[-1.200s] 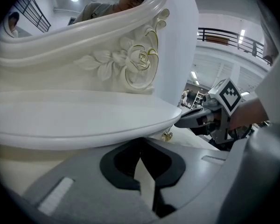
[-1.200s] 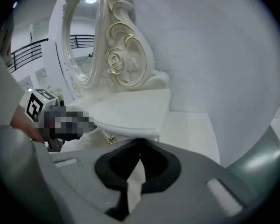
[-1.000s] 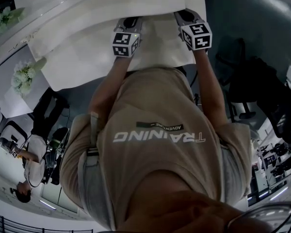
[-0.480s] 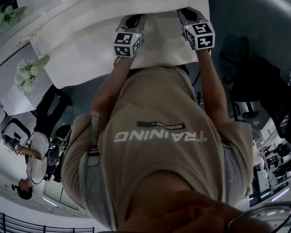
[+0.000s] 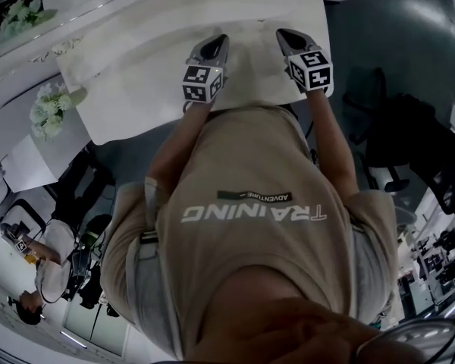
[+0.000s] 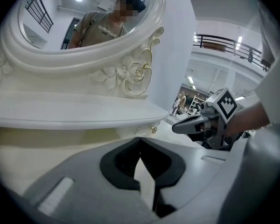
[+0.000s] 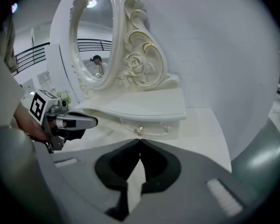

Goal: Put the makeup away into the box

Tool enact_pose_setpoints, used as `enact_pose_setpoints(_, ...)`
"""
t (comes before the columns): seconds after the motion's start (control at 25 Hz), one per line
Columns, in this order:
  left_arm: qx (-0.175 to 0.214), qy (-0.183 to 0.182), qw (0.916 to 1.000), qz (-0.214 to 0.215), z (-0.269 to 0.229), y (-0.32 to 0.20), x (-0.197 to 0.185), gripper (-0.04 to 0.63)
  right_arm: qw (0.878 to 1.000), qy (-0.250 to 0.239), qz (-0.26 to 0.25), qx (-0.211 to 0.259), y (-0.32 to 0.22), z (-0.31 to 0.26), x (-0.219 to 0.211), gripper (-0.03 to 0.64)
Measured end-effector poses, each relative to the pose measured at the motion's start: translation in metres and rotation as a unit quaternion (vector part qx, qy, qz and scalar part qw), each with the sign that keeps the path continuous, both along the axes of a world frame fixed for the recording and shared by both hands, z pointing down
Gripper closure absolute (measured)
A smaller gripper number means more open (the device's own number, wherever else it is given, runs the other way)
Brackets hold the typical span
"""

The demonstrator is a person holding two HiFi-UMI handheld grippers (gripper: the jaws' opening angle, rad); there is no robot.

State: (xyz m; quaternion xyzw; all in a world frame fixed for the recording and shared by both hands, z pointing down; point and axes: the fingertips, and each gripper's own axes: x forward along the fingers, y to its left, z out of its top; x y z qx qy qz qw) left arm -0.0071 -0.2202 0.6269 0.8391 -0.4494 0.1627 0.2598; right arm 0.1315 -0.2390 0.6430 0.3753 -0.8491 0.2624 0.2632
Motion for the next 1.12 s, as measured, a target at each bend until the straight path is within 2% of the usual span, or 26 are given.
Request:
enact_pose_setpoints(0.16,0.021,0.003,0.9998,0.002,-0.023,0.017,-0.025,0.589,1.0,0.001,0.0,0.016,0.02,-0.022,-0.023,0.612)
enact_pose_setpoints(0.4,0.045,0.028,0.9985,-0.011,-0.065,0.064,-0.076,0.589,0.999,-0.045,0.007,0.021,0.07,-0.061,-0.079,0.612)
enact_pose_setpoints(0.76,0.143,0.032,0.9889,-0.022,-0.145,0.095,-0.159,0.589,0.991,-0.063,-0.035,0.114,0.109,-0.135,-0.175,0.612)
enact_pose_setpoints(0.96,0.173,0.043,0.9837,-0.025,-0.169,0.123,-0.202,0.588,0.978,-0.071,-0.072,0.183,0.139,-0.165,-0.227,0.612)
enact_pose_setpoints(1.12,0.185,0.042,0.9815,-0.024,-0.178,0.143,-0.231,0.589,0.971,-0.077,-0.07,0.215,0.159,-0.18,-0.255,0.612)
